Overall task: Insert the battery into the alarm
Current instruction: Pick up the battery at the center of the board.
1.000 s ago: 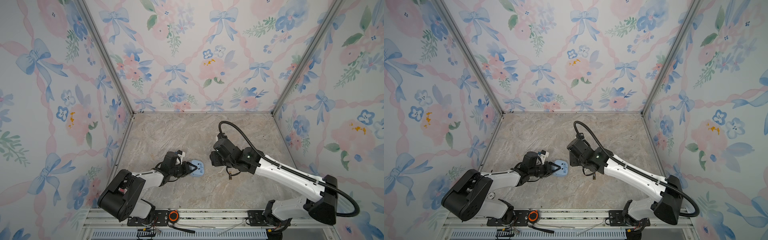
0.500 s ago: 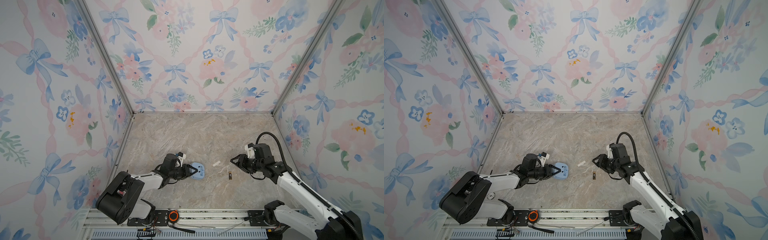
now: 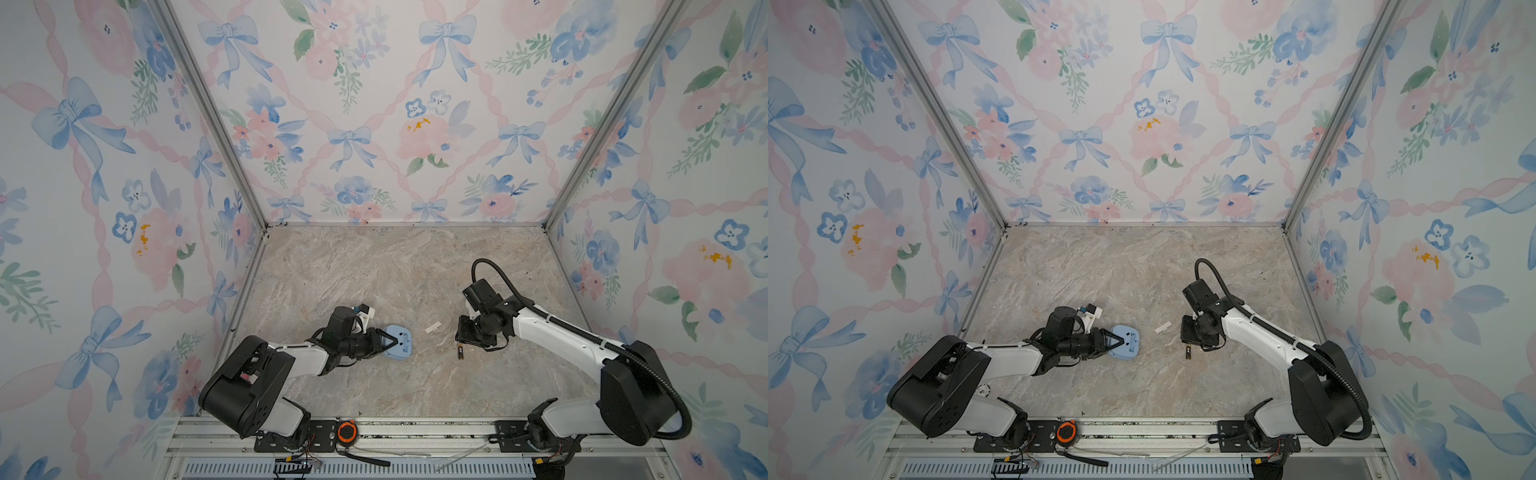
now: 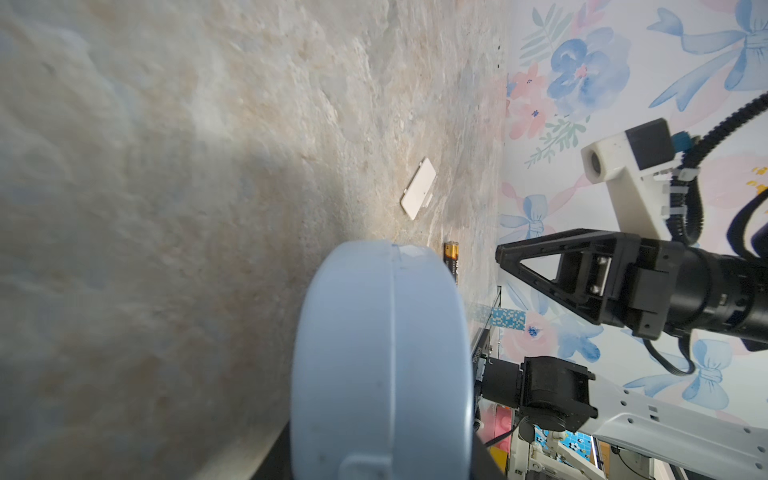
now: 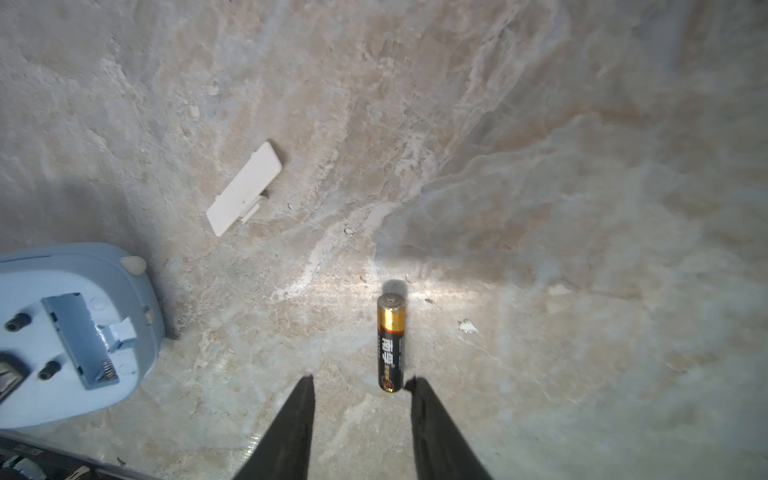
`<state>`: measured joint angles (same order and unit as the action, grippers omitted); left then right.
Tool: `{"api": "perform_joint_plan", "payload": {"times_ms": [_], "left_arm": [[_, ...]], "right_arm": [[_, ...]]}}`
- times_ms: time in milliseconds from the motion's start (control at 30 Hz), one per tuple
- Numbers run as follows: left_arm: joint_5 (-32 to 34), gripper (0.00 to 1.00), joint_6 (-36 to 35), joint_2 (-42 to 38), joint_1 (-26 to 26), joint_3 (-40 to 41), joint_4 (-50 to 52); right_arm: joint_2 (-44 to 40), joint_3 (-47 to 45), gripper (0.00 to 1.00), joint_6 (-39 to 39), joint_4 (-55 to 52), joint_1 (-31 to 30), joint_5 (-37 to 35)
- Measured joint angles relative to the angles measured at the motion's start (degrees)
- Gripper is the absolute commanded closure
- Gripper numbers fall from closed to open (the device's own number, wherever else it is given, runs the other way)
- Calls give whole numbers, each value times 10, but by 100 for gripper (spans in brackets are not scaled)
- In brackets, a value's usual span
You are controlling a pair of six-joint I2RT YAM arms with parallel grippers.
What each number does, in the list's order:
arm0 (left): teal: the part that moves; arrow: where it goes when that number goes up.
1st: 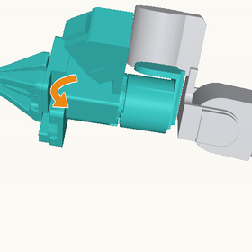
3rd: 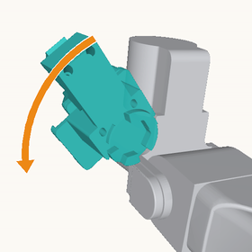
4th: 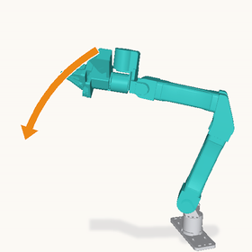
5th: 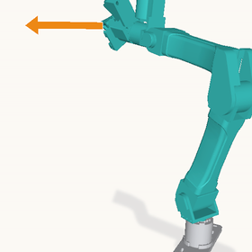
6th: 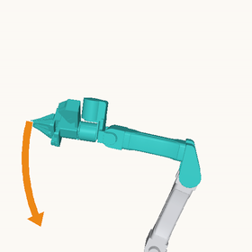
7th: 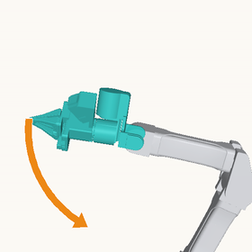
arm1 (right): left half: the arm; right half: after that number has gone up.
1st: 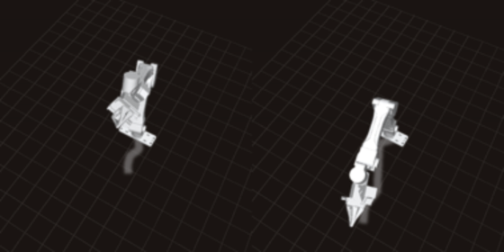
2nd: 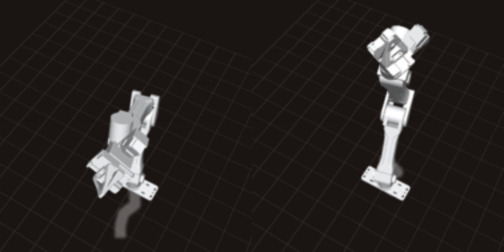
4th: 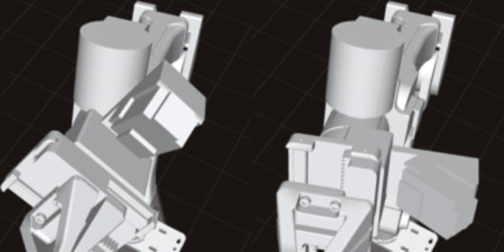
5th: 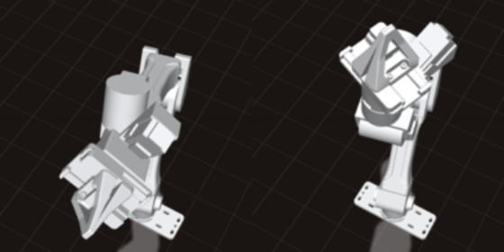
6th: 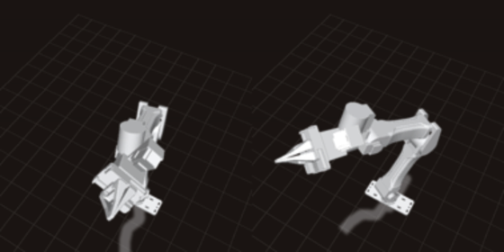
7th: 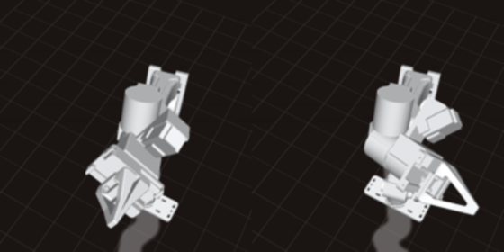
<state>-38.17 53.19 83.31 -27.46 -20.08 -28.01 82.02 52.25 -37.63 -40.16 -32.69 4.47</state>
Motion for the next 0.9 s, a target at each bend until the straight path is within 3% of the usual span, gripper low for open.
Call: {"api": "perform_joint_plan", "payload": {"times_ms": [400,700,900], "left_arm": [[0,100,-5,-2,0,5,-7],[0,100,-5,-6,0,12,-12],[0,100,-5,-7,0,12,-11]], "right_arm": [[78,11,62,-3,-7,-31,-55],[119,32,73,-5,-6,-45,-63],[131,33,75,-7,-9,-54,-74]]}}
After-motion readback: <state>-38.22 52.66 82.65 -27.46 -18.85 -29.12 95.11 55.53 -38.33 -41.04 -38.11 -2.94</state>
